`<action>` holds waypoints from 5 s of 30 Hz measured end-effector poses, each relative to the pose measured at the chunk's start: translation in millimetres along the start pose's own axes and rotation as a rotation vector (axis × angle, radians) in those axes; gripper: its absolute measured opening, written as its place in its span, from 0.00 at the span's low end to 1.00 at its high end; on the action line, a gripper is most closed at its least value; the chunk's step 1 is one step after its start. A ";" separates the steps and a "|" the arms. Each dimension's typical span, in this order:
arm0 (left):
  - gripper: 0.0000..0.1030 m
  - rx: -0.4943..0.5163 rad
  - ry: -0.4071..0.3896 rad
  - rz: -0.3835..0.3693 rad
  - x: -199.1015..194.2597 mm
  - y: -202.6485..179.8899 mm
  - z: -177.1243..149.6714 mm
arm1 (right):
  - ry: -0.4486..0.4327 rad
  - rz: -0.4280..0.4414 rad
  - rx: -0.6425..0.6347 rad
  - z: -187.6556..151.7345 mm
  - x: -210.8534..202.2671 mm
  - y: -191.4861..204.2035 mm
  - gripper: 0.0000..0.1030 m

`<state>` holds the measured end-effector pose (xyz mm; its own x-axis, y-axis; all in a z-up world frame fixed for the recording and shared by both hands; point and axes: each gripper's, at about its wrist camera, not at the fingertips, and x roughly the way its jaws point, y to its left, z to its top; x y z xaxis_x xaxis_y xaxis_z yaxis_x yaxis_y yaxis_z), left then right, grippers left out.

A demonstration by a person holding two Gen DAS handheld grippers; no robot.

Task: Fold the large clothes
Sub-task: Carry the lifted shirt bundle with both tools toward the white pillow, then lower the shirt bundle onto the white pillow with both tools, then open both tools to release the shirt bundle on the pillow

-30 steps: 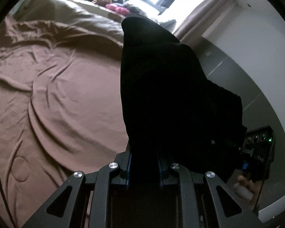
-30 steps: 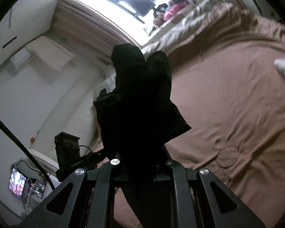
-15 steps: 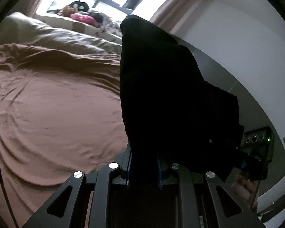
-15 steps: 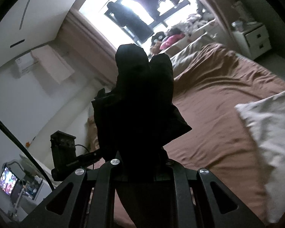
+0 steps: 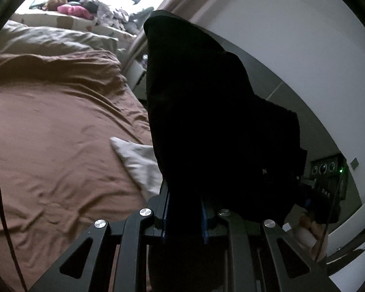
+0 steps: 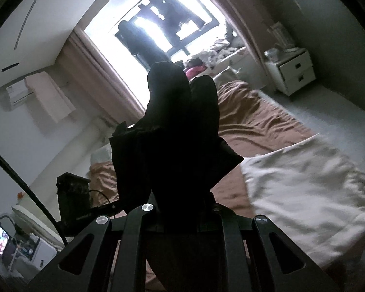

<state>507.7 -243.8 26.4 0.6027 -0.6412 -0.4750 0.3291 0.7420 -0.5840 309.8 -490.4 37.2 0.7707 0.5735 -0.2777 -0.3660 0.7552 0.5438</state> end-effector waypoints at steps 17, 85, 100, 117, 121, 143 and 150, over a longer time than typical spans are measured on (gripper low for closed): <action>0.20 -0.197 0.101 -0.031 107.8 -19.2 -31.6 | 0.104 -0.125 0.025 36.7 8.2 -14.4 0.11; 0.34 0.059 0.282 0.075 240.7 24.6 7.4 | -0.144 -0.516 0.474 -76.0 -129.6 -31.4 0.02; 0.41 0.040 0.308 0.205 212.4 73.8 -5.2 | -0.146 -0.517 0.483 -96.9 -134.5 19.4 0.22; 0.14 0.063 0.273 0.220 265.7 94.0 17.0 | -0.047 -0.418 0.363 -149.8 -79.3 75.2 0.54; 0.12 0.059 0.321 0.246 280.0 100.9 15.2 | -0.057 -0.498 0.323 -143.5 -77.0 78.5 0.53; 0.14 0.138 0.257 0.185 143.4 76.6 -7.7 | -0.097 -0.562 0.324 -165.5 -98.2 131.7 0.55; 0.59 0.229 0.182 0.162 69.0 57.5 -21.9 | -0.117 -0.596 0.288 -168.4 -104.3 160.0 0.75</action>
<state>552.2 -249.6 -54.5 0.5273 -0.5207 -0.6714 0.4071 0.8484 -0.3384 83.0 -375.9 19.8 0.8555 0.0339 -0.5167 0.2808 0.8080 0.5179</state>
